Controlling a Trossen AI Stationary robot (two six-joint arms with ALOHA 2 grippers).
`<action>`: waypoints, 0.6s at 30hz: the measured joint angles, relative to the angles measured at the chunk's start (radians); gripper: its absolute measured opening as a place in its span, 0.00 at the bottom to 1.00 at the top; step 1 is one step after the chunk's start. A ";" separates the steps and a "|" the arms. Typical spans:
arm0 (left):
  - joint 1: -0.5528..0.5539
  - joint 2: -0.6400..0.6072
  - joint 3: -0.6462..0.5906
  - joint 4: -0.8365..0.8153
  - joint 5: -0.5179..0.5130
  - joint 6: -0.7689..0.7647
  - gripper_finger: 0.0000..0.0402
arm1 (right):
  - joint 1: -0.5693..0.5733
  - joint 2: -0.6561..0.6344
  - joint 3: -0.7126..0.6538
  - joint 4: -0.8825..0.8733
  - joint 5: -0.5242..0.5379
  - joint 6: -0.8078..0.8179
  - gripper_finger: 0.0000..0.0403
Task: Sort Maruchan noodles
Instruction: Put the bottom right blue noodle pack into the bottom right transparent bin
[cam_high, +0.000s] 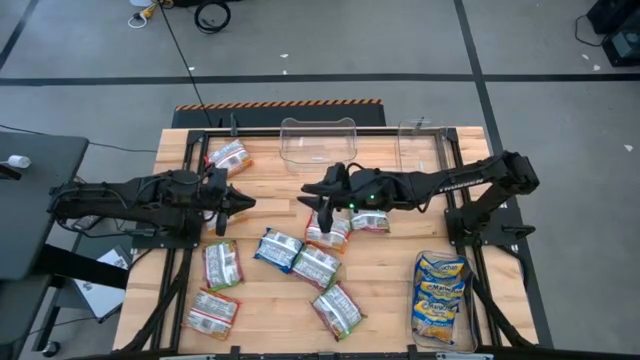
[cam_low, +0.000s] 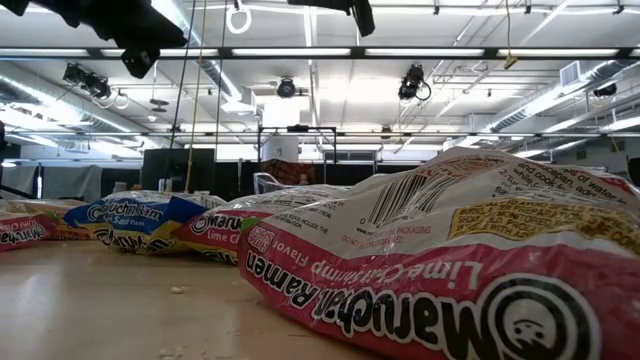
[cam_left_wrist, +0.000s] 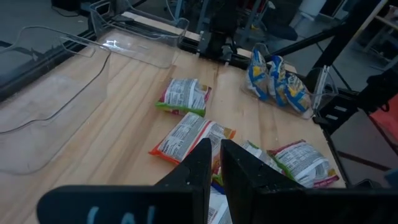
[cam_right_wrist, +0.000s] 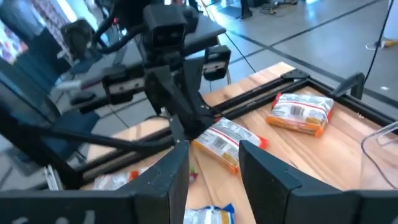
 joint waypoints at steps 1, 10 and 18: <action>0.000 0.000 0.000 0.005 0.000 -0.001 0.10 | -0.002 0.000 0.000 0.010 0.005 0.015 0.36; 0.000 0.000 0.001 0.010 0.000 0.002 0.10 | -0.004 0.000 0.000 -0.015 0.200 0.172 0.36; 0.000 0.000 0.001 0.010 0.000 0.002 0.10 | -0.031 0.000 0.000 -0.037 0.271 0.310 0.34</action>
